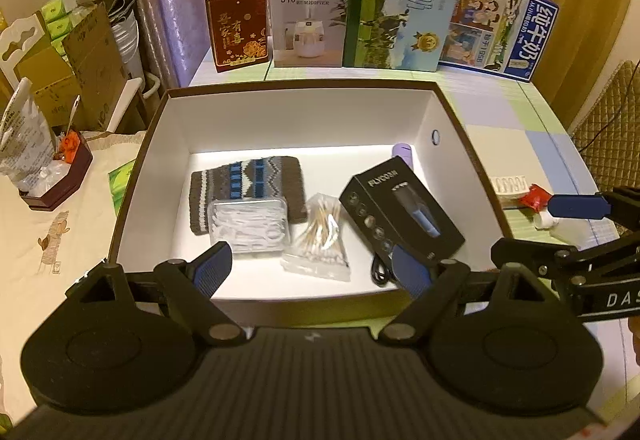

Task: Organize objects
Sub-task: 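Open the left tool to drop the swabs while the right tool sets the FLYCO box down, then withdraw both tools toward the white holder and clear cup on the table, then grasp the white comb-shaped holder with the left tool while the right tool grasps the clear cup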

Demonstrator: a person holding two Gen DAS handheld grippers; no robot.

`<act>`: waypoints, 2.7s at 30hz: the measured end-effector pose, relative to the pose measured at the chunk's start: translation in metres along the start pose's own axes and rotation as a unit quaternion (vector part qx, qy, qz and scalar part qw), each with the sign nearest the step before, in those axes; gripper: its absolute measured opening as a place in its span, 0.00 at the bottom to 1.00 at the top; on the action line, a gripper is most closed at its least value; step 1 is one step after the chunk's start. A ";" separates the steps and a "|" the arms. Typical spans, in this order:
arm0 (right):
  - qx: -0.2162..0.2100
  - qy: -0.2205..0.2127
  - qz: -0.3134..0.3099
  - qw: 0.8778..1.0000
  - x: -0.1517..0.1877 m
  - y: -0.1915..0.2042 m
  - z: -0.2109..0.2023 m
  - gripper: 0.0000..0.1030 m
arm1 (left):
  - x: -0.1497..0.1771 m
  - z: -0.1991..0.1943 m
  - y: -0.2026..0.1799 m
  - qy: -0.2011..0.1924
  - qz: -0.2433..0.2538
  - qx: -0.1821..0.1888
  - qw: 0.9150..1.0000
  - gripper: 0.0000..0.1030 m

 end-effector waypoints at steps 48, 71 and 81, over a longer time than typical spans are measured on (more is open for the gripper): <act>0.065 0.016 0.059 0.996 0.074 -0.158 -0.156 0.91 | 0.066 -0.040 -0.212 0.038 0.027 0.100 0.994 0.82; 0.096 0.025 0.064 0.993 0.068 -0.234 -0.139 0.91 | 0.033 0.017 -0.261 0.024 0.066 0.122 0.990 0.82; 0.090 0.015 0.048 0.995 0.060 -0.256 -0.107 0.91 | 0.010 0.055 -0.259 0.003 0.105 0.134 0.985 0.82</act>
Point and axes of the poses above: each gripper's, at about its wrist camera, not at the fingertips, and z roughly the way its jaws point, y to its left, x to its underside, the point moved 7 cm from there along z, roughly the way its jaws point, and after that the axes turned 14 degrees about -y, right-handed, at the moved point
